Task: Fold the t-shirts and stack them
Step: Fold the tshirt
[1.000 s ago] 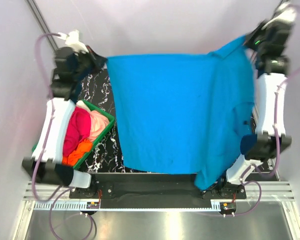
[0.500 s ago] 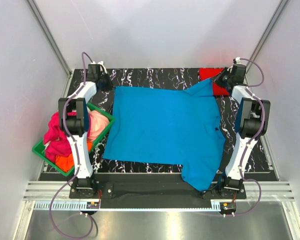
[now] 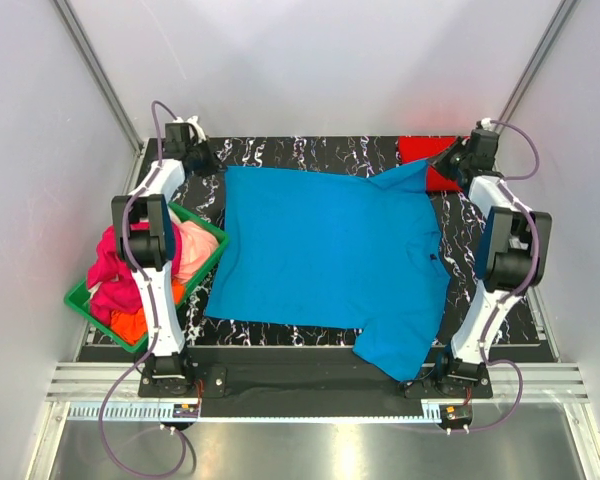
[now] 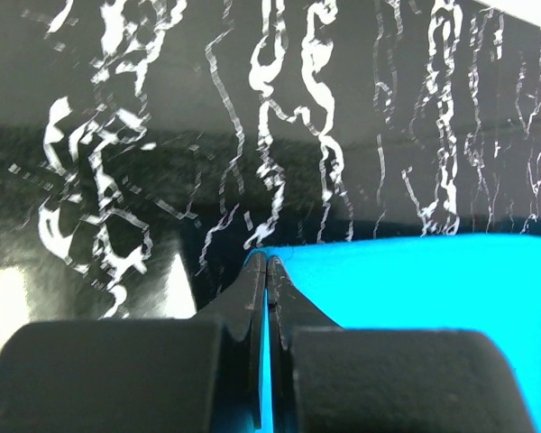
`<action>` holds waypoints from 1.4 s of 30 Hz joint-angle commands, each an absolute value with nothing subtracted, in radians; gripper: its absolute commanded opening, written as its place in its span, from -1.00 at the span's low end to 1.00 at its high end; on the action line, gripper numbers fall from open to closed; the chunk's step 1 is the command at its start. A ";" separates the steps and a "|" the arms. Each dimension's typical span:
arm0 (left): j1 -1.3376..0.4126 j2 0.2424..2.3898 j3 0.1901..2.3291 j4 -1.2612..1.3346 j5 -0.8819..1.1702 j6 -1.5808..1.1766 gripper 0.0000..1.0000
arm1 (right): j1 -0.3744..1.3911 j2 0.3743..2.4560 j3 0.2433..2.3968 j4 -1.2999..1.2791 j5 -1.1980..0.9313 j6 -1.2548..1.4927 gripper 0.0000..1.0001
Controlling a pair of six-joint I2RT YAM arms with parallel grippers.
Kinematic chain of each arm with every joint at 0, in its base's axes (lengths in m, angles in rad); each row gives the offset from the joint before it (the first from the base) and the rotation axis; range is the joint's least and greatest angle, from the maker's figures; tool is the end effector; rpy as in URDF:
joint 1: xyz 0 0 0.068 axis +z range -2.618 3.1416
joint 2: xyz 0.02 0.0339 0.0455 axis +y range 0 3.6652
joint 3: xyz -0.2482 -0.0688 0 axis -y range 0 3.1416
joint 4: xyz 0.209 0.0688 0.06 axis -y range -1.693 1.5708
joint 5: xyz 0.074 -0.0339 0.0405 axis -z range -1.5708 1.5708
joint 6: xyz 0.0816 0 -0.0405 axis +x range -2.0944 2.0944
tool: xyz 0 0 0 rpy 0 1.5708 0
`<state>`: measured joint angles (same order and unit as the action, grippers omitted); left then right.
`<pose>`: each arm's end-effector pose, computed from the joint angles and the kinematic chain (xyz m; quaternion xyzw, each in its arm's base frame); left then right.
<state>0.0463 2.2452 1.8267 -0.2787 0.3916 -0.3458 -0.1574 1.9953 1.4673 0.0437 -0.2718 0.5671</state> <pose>0.5058 -0.0077 0.1813 -0.0924 0.8878 -0.2362 0.3840 0.4657 -0.0517 0.2152 0.2351 0.8179 0.2177 0.4779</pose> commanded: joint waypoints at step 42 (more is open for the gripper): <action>0.015 1.993 1.552 -0.712 0.322 -0.221 -1.00 | -0.158 1.299 0.847 -0.477 0.014 0.650 -1.00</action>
